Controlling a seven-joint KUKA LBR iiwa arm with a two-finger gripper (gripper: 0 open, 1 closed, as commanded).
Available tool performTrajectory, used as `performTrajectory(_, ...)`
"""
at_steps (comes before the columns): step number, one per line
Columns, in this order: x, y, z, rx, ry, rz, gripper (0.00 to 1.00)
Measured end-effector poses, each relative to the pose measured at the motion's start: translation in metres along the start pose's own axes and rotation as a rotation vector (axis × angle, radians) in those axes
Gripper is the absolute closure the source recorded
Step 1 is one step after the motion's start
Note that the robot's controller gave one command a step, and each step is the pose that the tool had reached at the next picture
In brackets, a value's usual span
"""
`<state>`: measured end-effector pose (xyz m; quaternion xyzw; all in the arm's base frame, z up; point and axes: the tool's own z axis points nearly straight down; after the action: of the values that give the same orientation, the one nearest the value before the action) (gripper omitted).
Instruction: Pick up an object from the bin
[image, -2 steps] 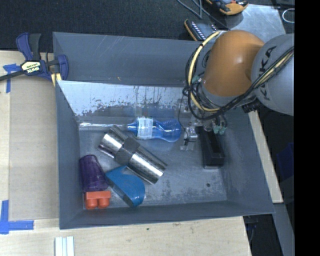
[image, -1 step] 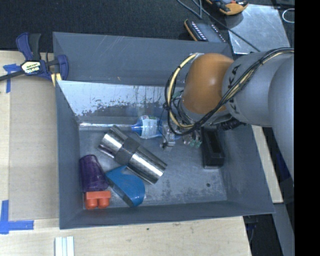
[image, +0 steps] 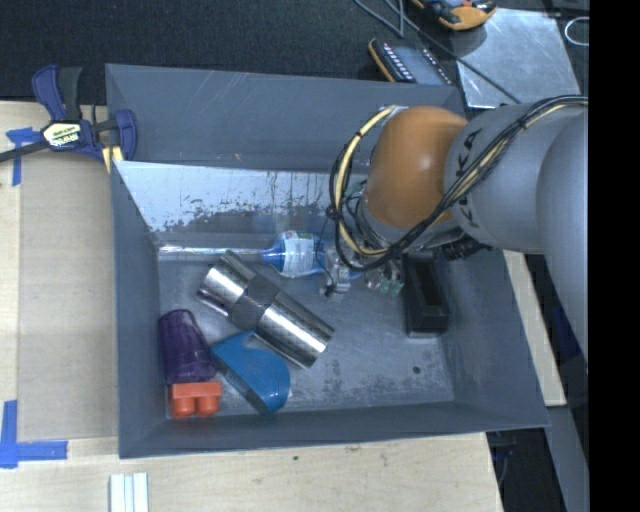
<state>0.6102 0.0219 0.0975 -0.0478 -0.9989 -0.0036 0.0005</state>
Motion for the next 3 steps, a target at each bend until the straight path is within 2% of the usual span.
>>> performTrajectory(3,-0.0002,0.0,0.0,0.0,0.0,-0.001,1.0)
